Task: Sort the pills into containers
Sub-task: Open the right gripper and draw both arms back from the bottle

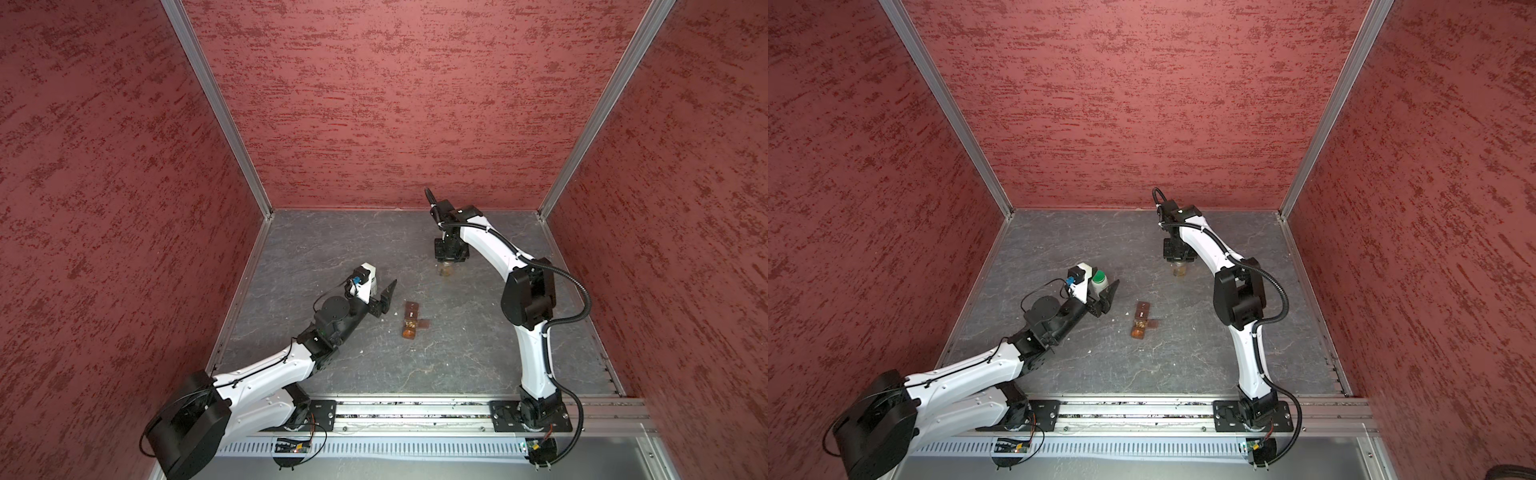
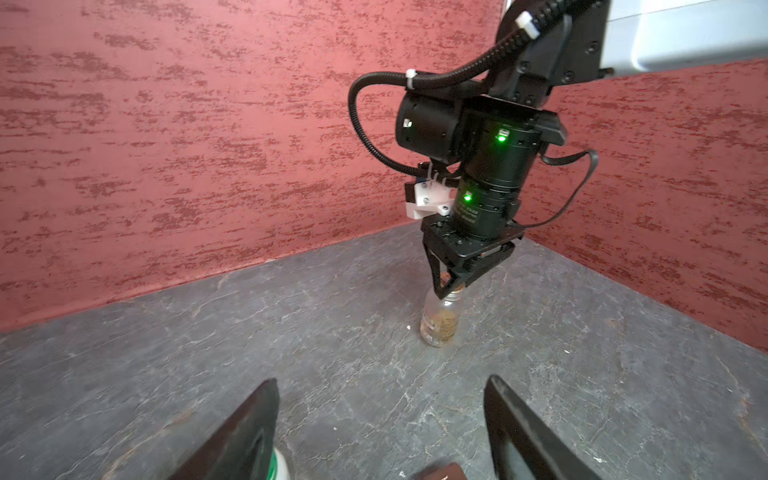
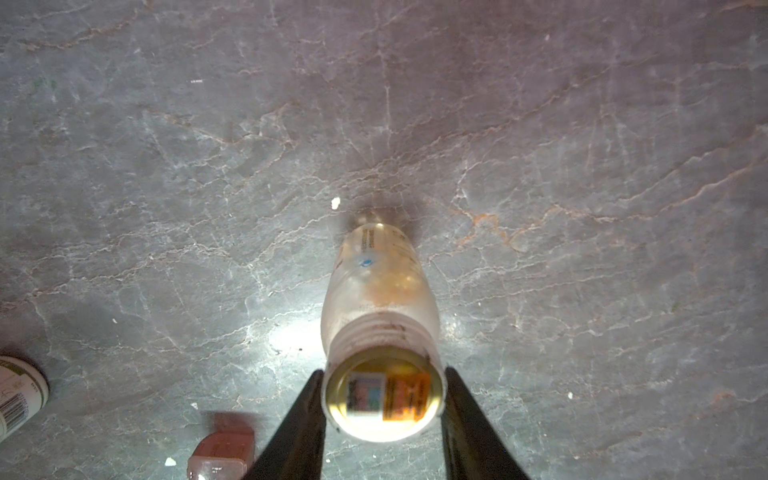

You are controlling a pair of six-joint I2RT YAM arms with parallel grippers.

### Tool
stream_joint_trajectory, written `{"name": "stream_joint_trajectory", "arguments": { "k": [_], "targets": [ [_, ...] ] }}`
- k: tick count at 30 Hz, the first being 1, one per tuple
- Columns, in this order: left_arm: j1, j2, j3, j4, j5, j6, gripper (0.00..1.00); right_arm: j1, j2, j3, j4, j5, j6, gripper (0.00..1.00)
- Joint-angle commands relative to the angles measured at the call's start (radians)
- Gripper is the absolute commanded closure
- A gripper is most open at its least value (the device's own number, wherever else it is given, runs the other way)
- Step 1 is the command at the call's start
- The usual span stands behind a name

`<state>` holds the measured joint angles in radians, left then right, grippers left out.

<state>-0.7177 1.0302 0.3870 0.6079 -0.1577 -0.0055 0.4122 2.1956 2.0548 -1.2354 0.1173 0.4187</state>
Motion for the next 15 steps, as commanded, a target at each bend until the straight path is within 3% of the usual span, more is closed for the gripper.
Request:
{"name": "stream_joint_trajectory", "arguments": {
  "k": [1,8,15],
  "targets": [
    [0.01,-0.029,0.013,-0.178,0.017,-0.092,0.27,-0.011,0.017,0.043,-0.003,0.02,-0.006,0.66],
    [0.009,-0.076,0.019,-0.276,0.047,-0.142,0.27,-0.018,0.046,0.052,-0.03,0.01,-0.011,0.57],
    [0.01,-0.116,0.027,-0.361,0.066,-0.191,0.27,-0.018,0.036,0.083,-0.048,0.008,-0.011,0.39]
  ]
}}
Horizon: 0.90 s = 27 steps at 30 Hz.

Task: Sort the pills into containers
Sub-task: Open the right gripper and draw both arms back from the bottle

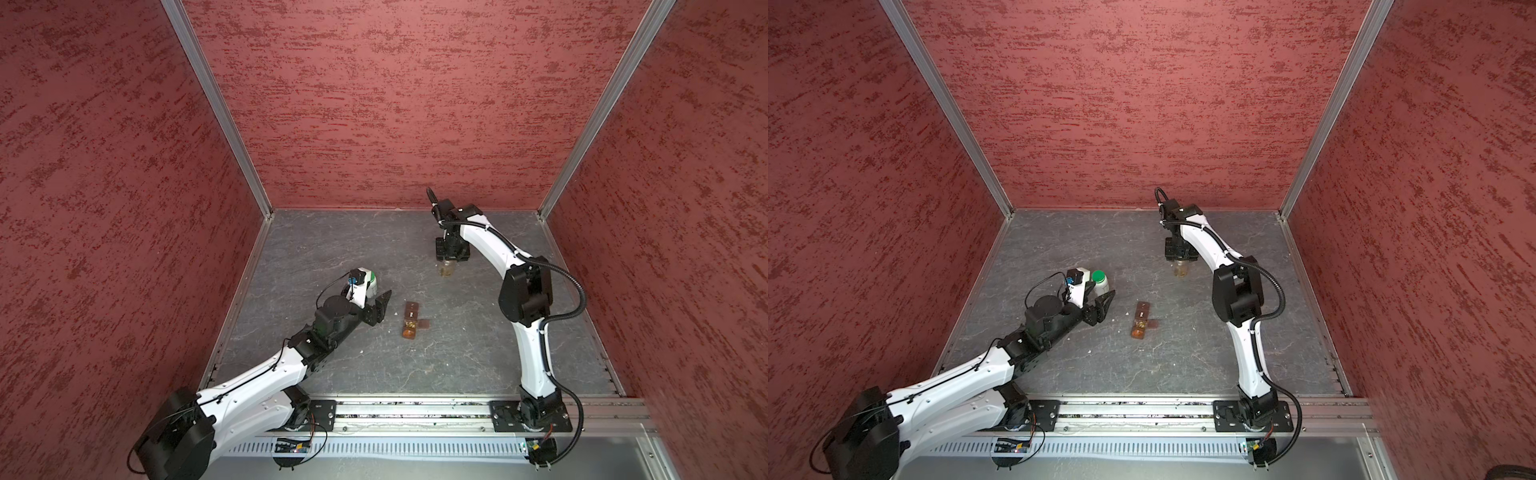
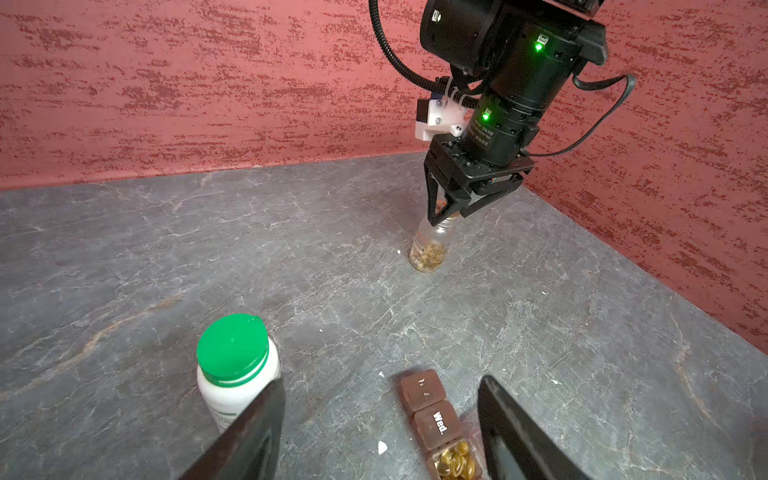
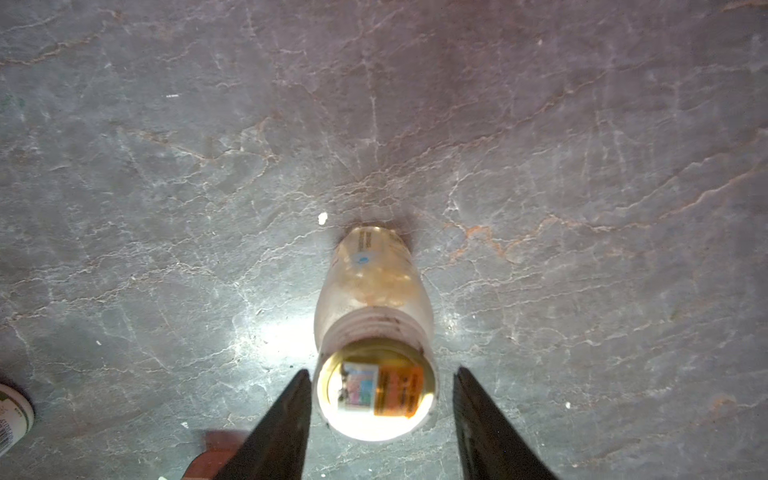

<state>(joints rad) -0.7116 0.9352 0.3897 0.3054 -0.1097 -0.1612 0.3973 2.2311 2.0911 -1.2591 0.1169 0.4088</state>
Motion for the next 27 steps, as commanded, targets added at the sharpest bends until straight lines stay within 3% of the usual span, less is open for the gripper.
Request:
{"name": "stream_joint_trajectory", "arguments": {
  "k": [1,7,10,13,19,23,27],
  "targets": [
    [0.002,-0.029,0.024,-0.073,0.021,-0.041,0.27,-0.004,-0.003,0.059,-0.031,0.008,-0.001,0.37],
    [-0.008,-0.052,0.063,-0.231,0.059,-0.126,0.3,-0.003,-0.065,0.121,-0.079,0.02,0.017,0.33],
    [-0.044,-0.041,0.109,-0.348,0.055,-0.178,0.34,-0.002,-0.186,0.041,-0.062,0.045,0.036,0.35],
    [-0.085,-0.018,0.134,-0.429,0.076,-0.22,0.4,0.008,-0.364,-0.157,0.033,0.036,0.063,0.42],
    [-0.129,0.072,0.136,-0.478,0.122,-0.324,0.44,0.059,-0.699,-0.647,0.305,-0.104,0.142,0.59],
    [-0.139,0.166,0.139,-0.456,0.178,-0.408,0.48,0.146,-0.85,-0.898,0.447,-0.156,0.272,0.62],
    [-0.166,0.264,0.155,-0.433,0.202,-0.469,0.56,0.275,-0.909,-1.092,0.61,-0.197,0.412,0.65]
  ]
}}
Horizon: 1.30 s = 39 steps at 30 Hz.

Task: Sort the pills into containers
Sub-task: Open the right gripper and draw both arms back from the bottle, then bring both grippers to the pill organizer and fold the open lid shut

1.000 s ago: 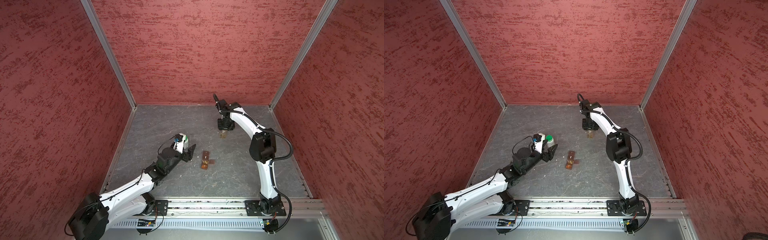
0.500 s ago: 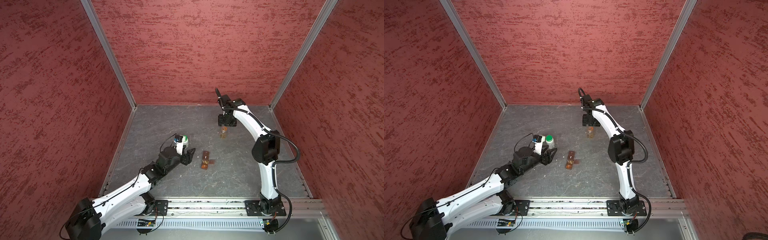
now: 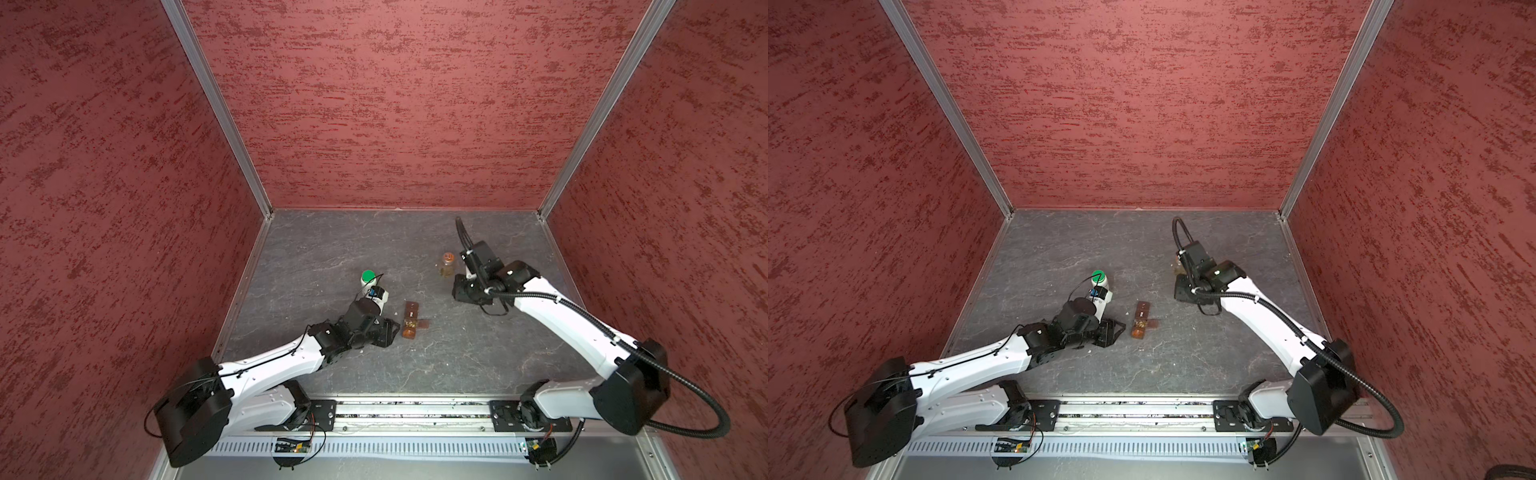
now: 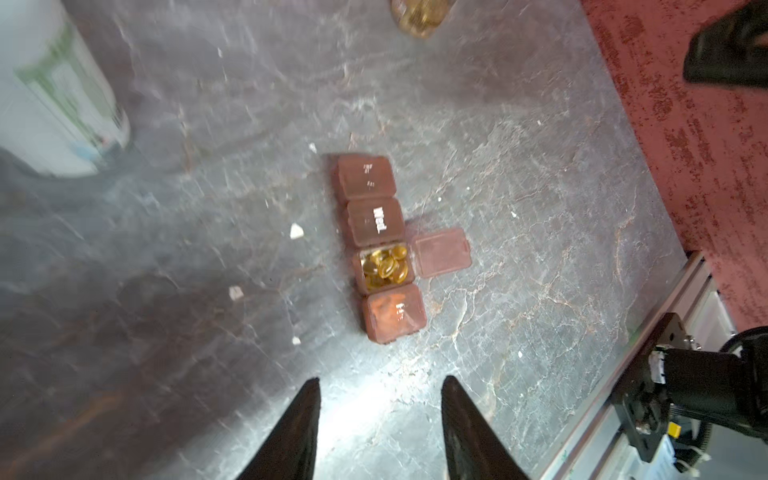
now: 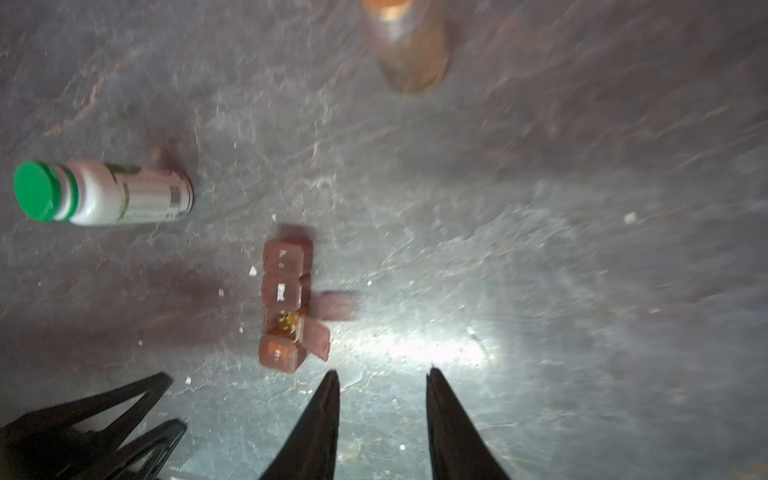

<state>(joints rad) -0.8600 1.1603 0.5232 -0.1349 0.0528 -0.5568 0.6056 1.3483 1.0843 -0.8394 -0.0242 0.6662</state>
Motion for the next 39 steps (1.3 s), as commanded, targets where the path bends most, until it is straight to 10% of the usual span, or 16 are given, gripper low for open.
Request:
{"name": "stream_joint_trajectory", "arguments": {
  "k": [1,39],
  "targets": [
    [-0.02,0.055,0.026,0.009,0.041,-0.08,0.57,0.087,-0.025,-0.118,0.225,-0.057,0.178,0.65],
    [0.085,0.361,0.13,0.118,0.093,-0.021,0.69,0.125,0.217,-0.194,0.486,-0.129,0.156,0.76]
  ]
}}
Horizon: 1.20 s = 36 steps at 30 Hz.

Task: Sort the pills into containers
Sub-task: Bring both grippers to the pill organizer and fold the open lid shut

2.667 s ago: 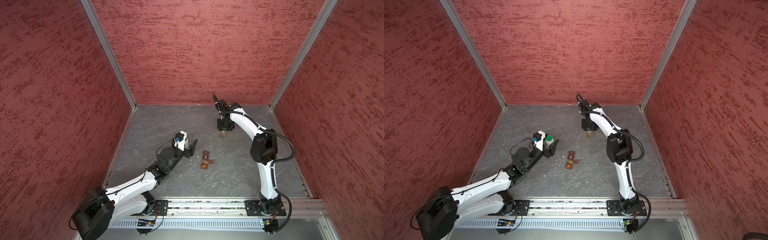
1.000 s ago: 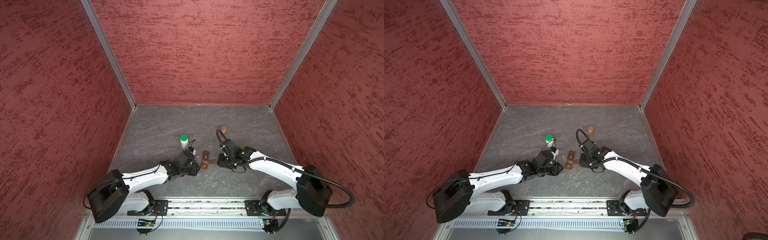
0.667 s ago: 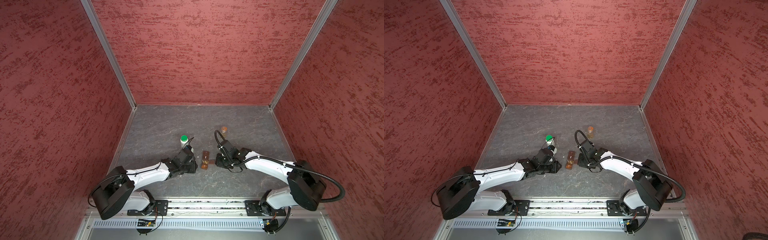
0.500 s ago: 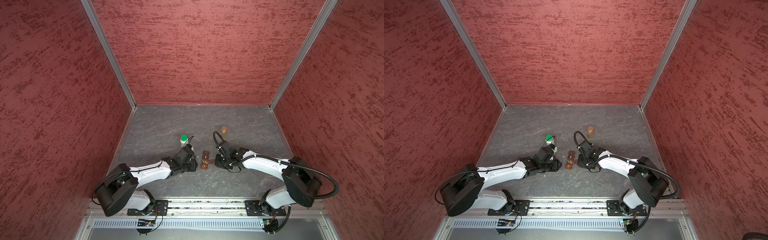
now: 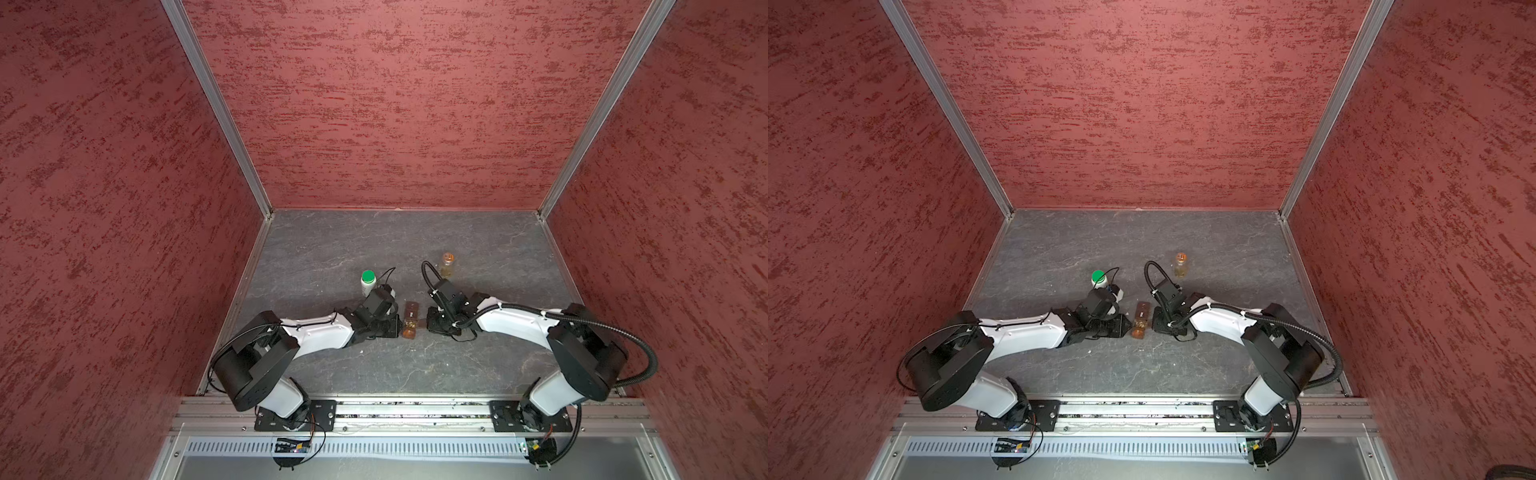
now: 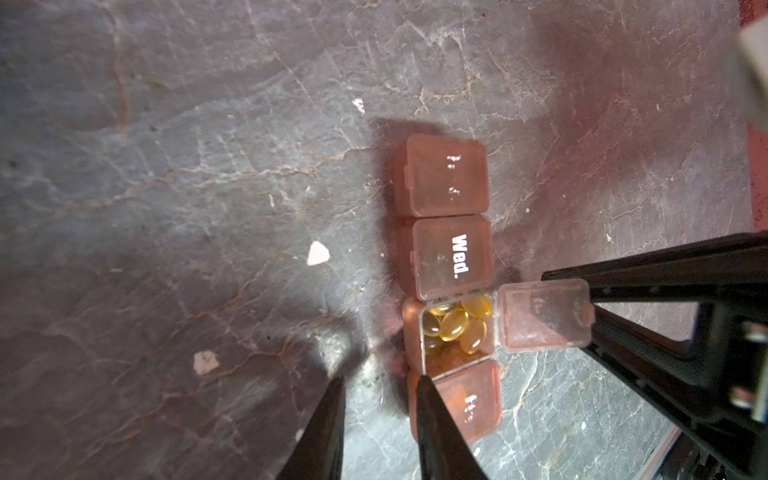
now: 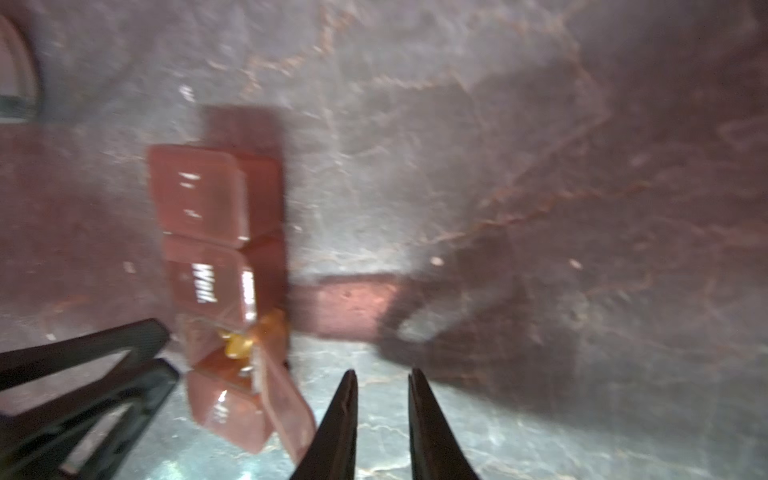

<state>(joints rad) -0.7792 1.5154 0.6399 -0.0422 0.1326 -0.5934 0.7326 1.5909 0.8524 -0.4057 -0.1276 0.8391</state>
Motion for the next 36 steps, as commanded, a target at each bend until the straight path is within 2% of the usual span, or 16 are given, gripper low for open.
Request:
{"name": "stream_joint_trajectory", "arguments": {
  "k": [1,15,24,29,36],
  "targets": [
    [0.003,0.008,0.012,0.025,0.017,0.015,0.69,-0.004,-0.032,0.043,0.054,-0.032,-0.022,0.76],
    [0.006,0.001,-0.001,0.035,0.032,0.008,0.68,-0.003,0.026,0.044,0.15,-0.166,-0.024,0.71],
    [0.081,-0.095,-0.079,0.037,0.039,-0.041,0.66,-0.002,0.078,0.063,0.142,-0.188,-0.032,0.69],
    [0.094,-0.13,-0.088,0.06,0.087,-0.046,0.63,-0.003,0.092,0.074,0.129,-0.186,-0.034,0.69],
    [0.103,-0.082,-0.077,0.164,0.184,-0.094,0.64,-0.003,0.106,0.083,0.118,-0.183,-0.035,0.7]
  ]
}}
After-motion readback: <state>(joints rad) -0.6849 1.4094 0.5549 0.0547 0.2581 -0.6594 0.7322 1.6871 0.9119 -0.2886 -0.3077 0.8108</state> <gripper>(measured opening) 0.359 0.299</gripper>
